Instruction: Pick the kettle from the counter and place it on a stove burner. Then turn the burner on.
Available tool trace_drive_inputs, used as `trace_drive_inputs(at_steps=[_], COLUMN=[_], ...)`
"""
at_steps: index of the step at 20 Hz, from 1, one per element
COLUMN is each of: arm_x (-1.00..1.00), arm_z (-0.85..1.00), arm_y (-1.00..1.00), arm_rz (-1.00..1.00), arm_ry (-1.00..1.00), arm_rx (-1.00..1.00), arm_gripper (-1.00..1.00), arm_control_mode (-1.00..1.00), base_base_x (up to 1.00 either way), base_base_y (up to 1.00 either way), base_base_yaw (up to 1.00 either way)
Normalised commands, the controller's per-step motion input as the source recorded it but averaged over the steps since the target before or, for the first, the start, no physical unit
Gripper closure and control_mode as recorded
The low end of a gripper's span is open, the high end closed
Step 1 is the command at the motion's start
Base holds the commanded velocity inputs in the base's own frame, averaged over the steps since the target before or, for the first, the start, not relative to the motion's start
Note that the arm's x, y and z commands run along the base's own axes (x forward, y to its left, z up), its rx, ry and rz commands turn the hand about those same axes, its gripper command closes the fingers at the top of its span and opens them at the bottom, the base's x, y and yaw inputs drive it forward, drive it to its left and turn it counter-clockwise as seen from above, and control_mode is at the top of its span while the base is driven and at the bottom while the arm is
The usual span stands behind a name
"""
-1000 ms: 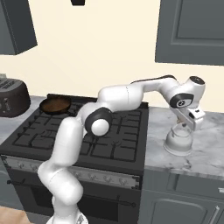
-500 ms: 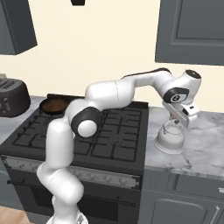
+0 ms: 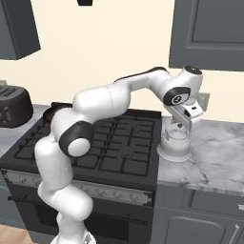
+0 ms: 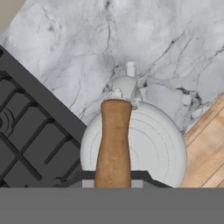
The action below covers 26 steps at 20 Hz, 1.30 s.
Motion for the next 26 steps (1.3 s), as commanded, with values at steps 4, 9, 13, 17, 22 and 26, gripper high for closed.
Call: trace_drive_inputs(at_steps=[4,9,13,17,22,26], arm_x=[-0.2,-0.25,-0.24,-0.23,-0.21,-0.18], arm_z=[0.3,0.14,0.21,0.26,0.28,0.25], arm_y=[0.4,0.38,0.3,0.32,0.36,0.38], arm_rz=[0.0,0.0,0.0,0.0,0.0,0.0], arm_ry=[0.0,-0.02,0.0,0.0,0.0,0.0], arm_rx=[-0.09,-0.07,-0.01,0.0,0.0,0.0], arm_gripper=[1.0,1.0,1.0,1.0,1.0,1.0], arm_control_mode=[-1.0,-1.0,-1.0,-1.0,-1.0,-1.0], base_base_x=[0.0,0.0,0.0,0.0,0.0,0.0], base_base_y=[0.0,0.0,0.0,0.0,0.0,0.0], base_base_yaw=[0.0,0.0,0.0,0.0,0.0,0.0])
